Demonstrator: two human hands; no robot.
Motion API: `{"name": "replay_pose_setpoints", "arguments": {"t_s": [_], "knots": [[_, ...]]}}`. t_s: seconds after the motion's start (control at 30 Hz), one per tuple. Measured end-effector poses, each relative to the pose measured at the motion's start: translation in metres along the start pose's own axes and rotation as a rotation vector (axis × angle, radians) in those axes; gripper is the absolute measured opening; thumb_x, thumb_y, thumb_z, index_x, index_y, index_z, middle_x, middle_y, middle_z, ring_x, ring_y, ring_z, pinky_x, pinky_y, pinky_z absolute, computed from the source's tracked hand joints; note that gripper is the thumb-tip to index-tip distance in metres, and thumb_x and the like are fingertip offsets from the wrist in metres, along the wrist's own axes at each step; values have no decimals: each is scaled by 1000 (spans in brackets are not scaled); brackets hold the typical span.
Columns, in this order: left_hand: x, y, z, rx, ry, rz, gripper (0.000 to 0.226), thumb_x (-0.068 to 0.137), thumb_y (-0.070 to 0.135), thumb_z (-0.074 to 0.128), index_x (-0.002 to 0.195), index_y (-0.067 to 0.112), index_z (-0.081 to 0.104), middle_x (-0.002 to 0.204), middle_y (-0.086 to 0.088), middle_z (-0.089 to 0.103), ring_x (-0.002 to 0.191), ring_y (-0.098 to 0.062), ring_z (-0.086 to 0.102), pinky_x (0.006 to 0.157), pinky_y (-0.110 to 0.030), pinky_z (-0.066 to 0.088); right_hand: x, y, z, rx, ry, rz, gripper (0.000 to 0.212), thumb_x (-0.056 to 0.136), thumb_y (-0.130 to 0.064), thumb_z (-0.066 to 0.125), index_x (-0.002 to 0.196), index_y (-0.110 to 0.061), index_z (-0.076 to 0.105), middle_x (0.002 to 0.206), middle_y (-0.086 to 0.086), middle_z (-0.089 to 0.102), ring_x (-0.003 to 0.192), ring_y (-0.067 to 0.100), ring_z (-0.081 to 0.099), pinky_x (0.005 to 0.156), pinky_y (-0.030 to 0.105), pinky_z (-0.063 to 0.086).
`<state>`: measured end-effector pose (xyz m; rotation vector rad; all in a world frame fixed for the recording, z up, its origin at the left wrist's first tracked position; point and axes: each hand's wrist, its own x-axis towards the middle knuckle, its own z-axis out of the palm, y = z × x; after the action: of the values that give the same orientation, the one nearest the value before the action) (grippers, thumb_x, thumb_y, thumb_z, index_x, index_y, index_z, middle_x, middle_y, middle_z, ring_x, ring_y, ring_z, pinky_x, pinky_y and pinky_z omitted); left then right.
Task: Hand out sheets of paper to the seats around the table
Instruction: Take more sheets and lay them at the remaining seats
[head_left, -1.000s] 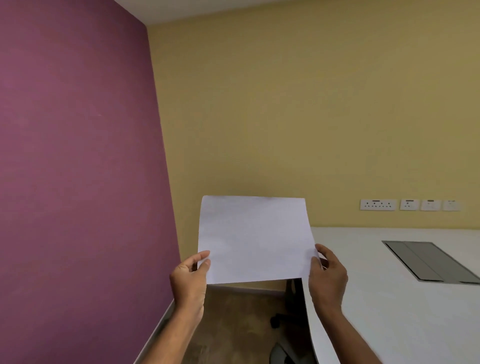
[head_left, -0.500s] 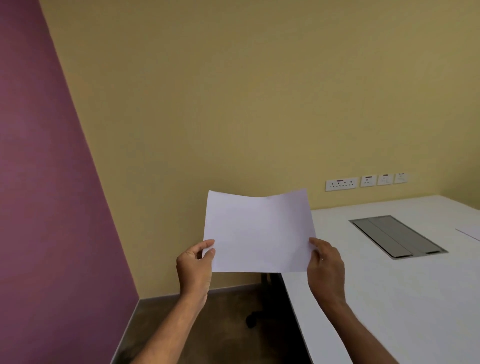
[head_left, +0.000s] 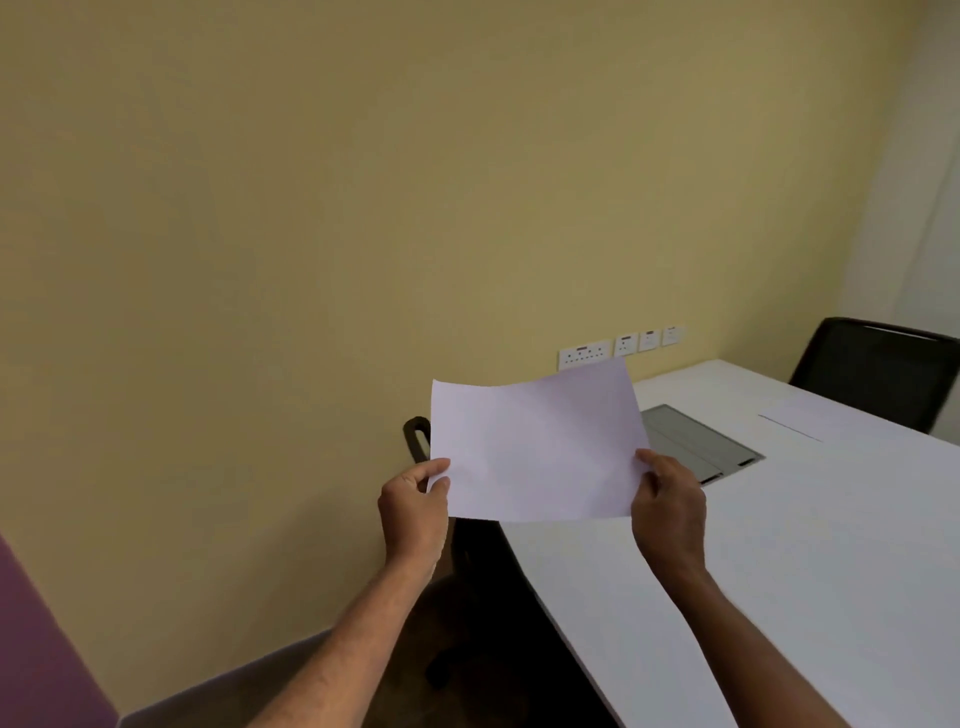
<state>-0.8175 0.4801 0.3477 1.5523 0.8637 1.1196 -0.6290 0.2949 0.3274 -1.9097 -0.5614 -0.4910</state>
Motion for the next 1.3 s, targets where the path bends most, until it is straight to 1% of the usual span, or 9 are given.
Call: {"name": "replay_pose_setpoints", "arguments": {"t_s": [0.13,0.2,0.4,0.67,0.77,0.9,1.03,1.17,1.3], "knots": [[27,-14,24,-40,-89,-43,29,87,-4,63,109,11,72,114,0,72,110,-13,66,94,-18,46,15,2,12,-18,60,19,37,90,11,47,117,-1,69,118,11,69,110,30,61,97,33,45],[39,-21,41,-57,-124,-61,31,88,-6,62,113,10,71,119,-2,71,116,-14,64,97,-18,44,25,9,16,-37,89,16,36,90,11,48,116,-1,69,117,12,70,107,31,62,95,35,48],[68,-39,102,-17,-167,-80,36,89,-7,60,120,10,67,123,-4,69,120,-17,62,96,-19,44,69,51,31,-51,129,62,34,92,10,48,116,0,69,117,15,69,107,33,63,98,47,51],[98,-71,179,120,-168,-91,49,90,-4,60,136,13,55,135,-6,62,123,-24,60,94,-25,48,125,107,73,-76,94,91,38,90,12,46,117,-1,69,119,14,69,109,33,62,98,43,50],[108,-90,196,145,-177,-122,51,90,-5,60,138,11,52,139,-5,58,125,-24,59,90,-19,47,140,123,91,-106,59,98,40,90,13,45,119,-1,68,121,14,68,111,34,61,98,41,49],[130,-113,207,148,-178,-162,48,91,-7,57,136,10,54,138,-7,59,126,-26,58,91,-24,50,153,141,118,-149,12,124,44,89,13,43,122,-3,66,124,12,67,113,32,59,99,41,47],[149,-137,217,138,-187,-203,46,91,-10,54,133,8,57,136,-9,60,125,-25,59,82,-9,45,159,153,143,-182,-17,174,47,90,13,41,127,-5,64,126,10,65,116,30,56,101,40,46],[165,-161,236,111,-178,-252,43,91,-12,53,130,5,59,135,-12,61,127,-26,57,96,-29,50,170,173,171,-179,-31,222,48,91,11,39,130,-6,62,129,11,64,119,30,56,103,42,46],[171,-196,256,111,-109,-339,41,91,-11,53,128,5,61,135,-15,61,126,-30,58,94,-35,53,182,205,203,-203,-68,240,48,91,10,40,130,-7,62,129,10,64,118,30,57,103,45,47]]}}
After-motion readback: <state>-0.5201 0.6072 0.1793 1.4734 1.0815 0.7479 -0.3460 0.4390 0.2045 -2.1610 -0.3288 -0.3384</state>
